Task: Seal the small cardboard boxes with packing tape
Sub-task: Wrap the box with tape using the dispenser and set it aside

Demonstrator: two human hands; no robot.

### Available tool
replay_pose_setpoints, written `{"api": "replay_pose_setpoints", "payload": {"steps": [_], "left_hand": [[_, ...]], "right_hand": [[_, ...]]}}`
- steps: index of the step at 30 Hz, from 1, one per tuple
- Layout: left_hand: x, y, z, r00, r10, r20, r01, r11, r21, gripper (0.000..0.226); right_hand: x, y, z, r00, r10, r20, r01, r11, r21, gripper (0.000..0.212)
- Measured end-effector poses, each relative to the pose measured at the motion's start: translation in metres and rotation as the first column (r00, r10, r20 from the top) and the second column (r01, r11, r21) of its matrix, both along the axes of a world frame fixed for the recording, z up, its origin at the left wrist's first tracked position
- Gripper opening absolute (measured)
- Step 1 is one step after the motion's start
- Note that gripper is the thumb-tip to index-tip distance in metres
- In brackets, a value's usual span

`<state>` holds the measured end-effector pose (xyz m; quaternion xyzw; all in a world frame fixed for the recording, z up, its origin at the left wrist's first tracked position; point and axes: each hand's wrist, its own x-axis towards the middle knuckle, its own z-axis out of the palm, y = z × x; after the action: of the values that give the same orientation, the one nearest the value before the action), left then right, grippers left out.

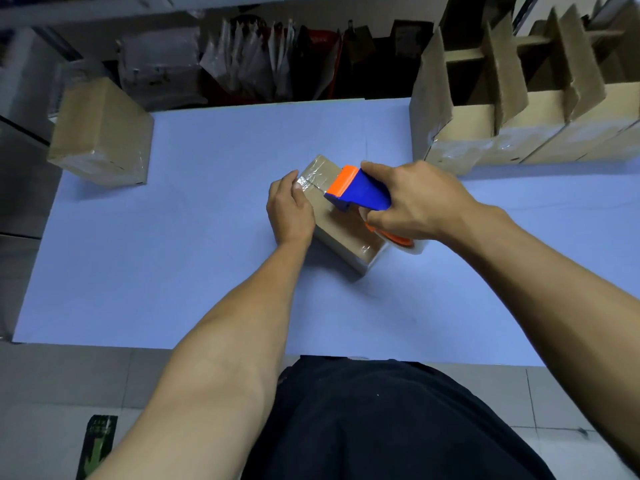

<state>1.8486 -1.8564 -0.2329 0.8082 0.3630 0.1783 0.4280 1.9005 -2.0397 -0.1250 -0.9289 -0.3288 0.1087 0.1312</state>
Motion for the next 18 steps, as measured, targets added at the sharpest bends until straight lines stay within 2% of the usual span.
{"api": "replay_pose_setpoints", "payload": {"steps": [3, 8, 14, 18], "left_hand": [[0.0, 0.009, -0.003, 0.996, -0.048, -0.078, 0.046, 0.998, -0.033, 0.033], [-0.006, 0.035, -0.009, 0.961, -0.235, -0.143, 0.231, 0.972, -0.048, 0.036], [-0.008, 0.032, -0.012, 0.968, -0.221, -0.122, 0.203, 0.968, -0.146, 0.034], [-0.004, 0.025, -0.007, 0.977, -0.148, -0.15, 0.13, 0.984, -0.123, 0.038]], "right_hand": [[0.0, -0.001, -0.004, 1.0, 0.005, 0.022, -0.004, 1.0, -0.017, 0.041], [0.002, 0.004, 0.002, 0.999, 0.021, 0.024, -0.02, 0.997, -0.076, 0.047], [0.008, 0.021, 0.0, 0.998, 0.059, 0.004, -0.057, 0.984, -0.167, 0.051], [0.006, 0.026, 0.006, 0.998, 0.048, -0.033, -0.054, 0.972, -0.23, 0.055]]}}
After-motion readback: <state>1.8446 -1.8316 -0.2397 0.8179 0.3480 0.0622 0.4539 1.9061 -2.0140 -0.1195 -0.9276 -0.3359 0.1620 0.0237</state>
